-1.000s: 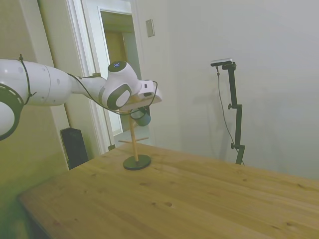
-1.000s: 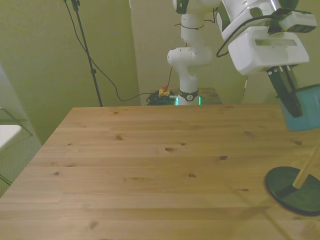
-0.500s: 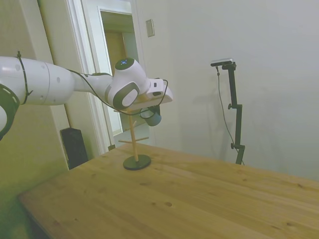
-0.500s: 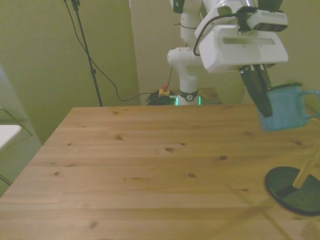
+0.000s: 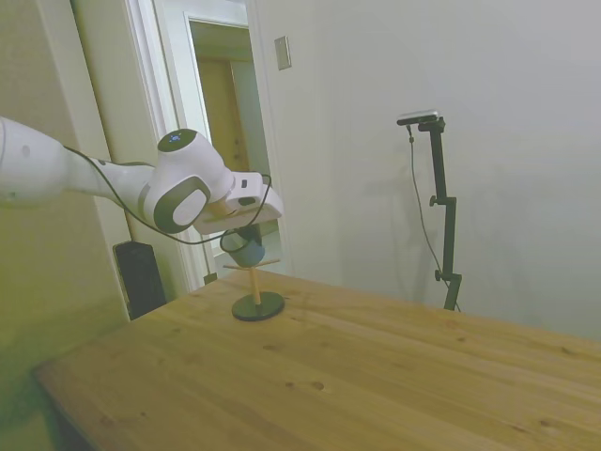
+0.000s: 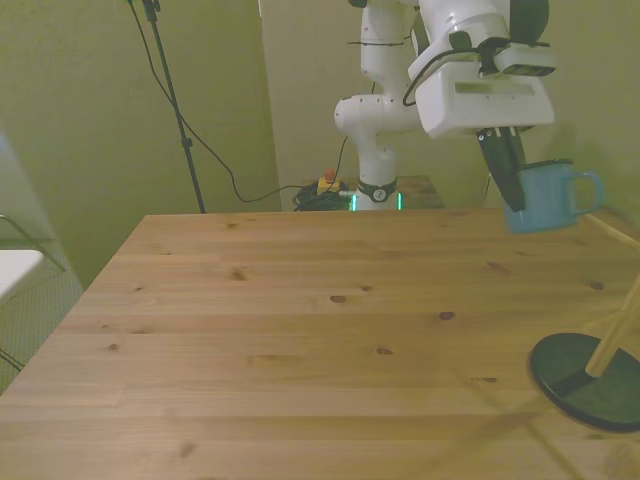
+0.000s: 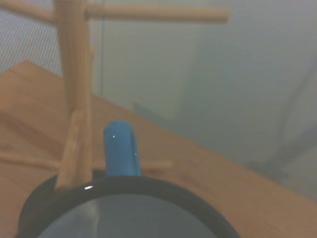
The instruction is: Unload the mug
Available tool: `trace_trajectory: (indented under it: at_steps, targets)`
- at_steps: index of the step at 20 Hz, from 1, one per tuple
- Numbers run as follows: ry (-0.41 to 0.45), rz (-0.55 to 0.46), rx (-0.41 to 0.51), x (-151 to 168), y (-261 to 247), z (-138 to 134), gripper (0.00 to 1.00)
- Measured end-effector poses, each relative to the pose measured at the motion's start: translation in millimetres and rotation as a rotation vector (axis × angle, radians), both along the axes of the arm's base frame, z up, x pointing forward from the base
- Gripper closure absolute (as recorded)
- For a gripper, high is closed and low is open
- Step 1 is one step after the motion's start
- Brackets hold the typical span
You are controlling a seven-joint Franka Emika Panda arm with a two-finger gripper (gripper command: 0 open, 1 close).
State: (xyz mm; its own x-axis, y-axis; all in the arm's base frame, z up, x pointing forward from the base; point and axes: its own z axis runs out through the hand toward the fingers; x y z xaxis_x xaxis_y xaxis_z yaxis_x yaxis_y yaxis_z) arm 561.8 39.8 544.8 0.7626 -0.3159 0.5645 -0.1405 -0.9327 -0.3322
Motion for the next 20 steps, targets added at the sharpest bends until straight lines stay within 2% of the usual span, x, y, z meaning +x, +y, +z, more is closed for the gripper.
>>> trace_trajectory:
  at_steps: [4, 8, 14, 20]
  targets:
    - [0.051, -0.041, -0.015, -30, 0, -13, 1.0]
    - [0.124, -0.102, -0.022, -47, -6, -26, 1.0]
    - [0.263, -0.159, -0.011, -45, -18, -52, 1.0]
    - [0.338, -0.201, -0.028, -27, -28, -91, 1.0]
